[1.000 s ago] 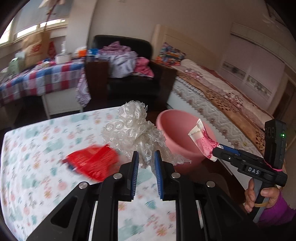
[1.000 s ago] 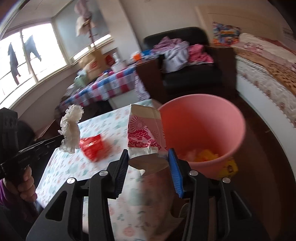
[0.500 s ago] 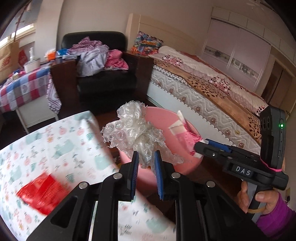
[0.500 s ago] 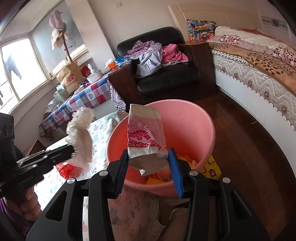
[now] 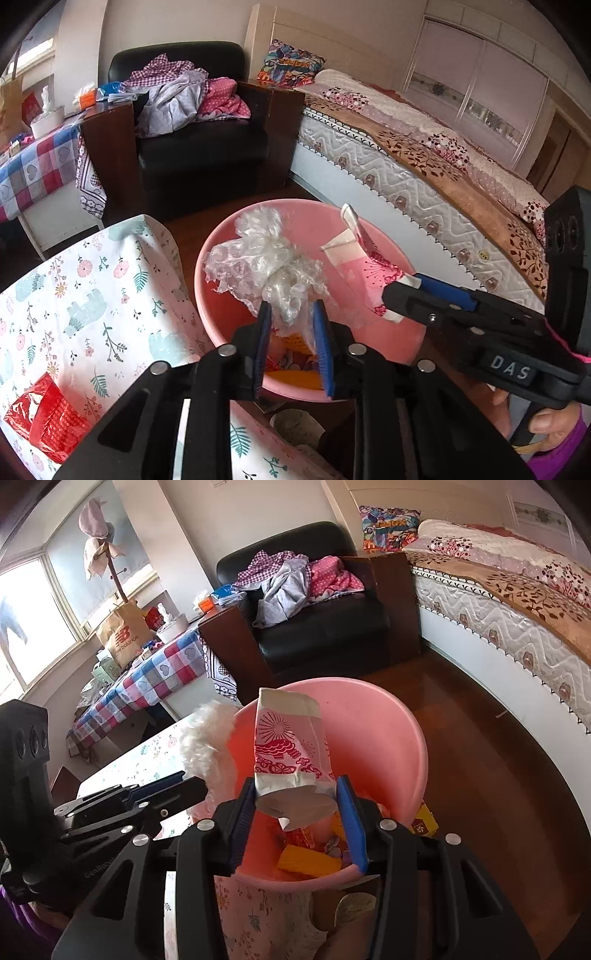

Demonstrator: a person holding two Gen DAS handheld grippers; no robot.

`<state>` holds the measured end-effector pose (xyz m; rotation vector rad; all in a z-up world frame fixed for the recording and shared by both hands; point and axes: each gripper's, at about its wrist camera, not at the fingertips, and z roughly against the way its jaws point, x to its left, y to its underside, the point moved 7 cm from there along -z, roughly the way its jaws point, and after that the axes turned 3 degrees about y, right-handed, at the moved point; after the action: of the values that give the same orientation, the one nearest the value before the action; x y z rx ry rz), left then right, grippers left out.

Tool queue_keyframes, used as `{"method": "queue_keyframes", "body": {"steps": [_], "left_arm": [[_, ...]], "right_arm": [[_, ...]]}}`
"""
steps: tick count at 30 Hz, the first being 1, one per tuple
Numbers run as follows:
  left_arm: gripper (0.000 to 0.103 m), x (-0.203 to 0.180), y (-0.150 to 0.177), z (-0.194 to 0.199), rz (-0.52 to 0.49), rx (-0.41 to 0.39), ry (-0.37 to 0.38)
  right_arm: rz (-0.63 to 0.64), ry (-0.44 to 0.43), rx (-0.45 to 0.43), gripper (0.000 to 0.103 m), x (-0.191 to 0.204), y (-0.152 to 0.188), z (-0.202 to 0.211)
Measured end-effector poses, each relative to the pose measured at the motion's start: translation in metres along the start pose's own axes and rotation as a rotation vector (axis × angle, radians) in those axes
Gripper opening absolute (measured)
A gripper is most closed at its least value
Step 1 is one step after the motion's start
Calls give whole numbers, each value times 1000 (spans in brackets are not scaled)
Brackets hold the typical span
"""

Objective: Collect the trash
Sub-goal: 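Open both grippers to drop the bubble wrap and cup into the bucket, then move both grippers back to the red trash on the table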

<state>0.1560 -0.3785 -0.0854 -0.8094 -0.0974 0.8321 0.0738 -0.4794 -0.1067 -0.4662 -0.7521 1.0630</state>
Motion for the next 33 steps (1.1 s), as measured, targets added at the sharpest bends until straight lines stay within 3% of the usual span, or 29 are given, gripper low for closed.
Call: {"method": "queue_keyframes", "body": {"steps": [3,21,26,33], "left_arm": [[36,2,-1,3,12,-6,3],[36,26,13,76,62,-107,-25],[43,48,34,120,93,-151,-70],[43,100,86,177,168,-164,-179]], "right_arm": [[-2,-4,1,45,1,0,1],[88,16,-83,45,33,2,40],[114,14,-114,45,45,6,50],[147,8,-89,45,62,19,39]]}}
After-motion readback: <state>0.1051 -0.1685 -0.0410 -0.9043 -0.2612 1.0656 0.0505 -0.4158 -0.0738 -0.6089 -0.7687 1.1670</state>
